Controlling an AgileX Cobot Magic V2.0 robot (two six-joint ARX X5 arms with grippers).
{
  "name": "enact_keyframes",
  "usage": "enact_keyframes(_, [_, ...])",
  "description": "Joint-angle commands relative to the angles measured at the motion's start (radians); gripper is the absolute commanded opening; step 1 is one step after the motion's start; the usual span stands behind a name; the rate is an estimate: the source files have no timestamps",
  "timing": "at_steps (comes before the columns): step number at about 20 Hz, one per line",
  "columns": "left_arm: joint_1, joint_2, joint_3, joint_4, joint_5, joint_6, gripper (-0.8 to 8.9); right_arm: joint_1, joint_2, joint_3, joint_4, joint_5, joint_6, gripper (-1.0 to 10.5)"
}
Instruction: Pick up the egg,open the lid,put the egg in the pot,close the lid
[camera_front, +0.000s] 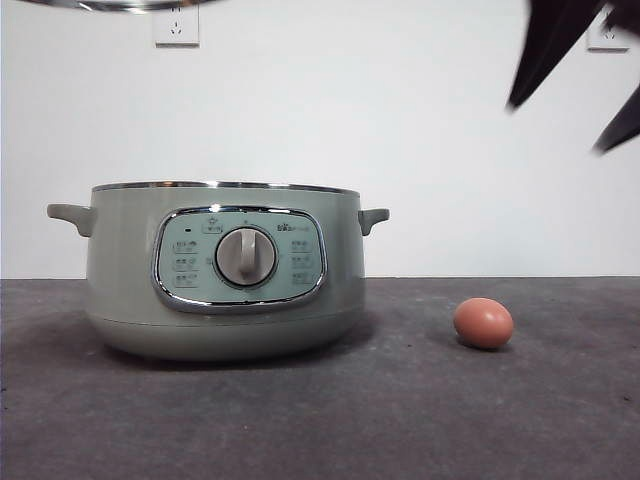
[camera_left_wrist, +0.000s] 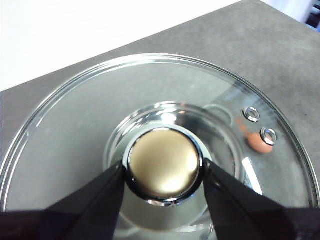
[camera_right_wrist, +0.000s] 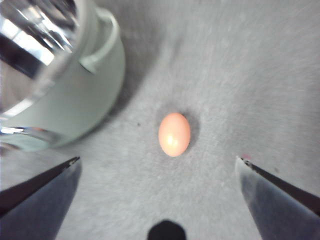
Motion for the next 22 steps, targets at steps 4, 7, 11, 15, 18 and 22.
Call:
enact_keyframes(4, [0.087,-0.133,0.007,-0.117,0.004,0.03,-0.08,0.094,0.226,0.003,0.1,0.08,0.008,6.3])
enact_keyframes(7, [0.107,-0.193,0.006,-0.159,0.004,0.03,-0.08,0.124,0.323,0.003,0.153,0.145,0.007,6.3])
enact_keyframes(11, [0.11,-0.253,0.006,-0.231,0.004,0.03,-0.08,0.145,0.415,0.003,0.198,0.166,0.007,6.3])
enact_keyframes(15, [0.11,-0.294,0.006,-0.293,0.005,0.027,-0.08,0.16,0.469,0.003,0.234,0.205,0.008,5.5])
enact_keyframes(18, [0.11,-0.317,0.006,-0.319,0.005,0.026,-0.08,0.16,0.501,0.003,0.253,0.208,0.01,5.2])
enact_keyframes(22, [0.11,-0.327,0.006,-0.322,0.005,0.019,-0.08,0.16,0.523,0.003,0.278,0.212,0.034,2.5])
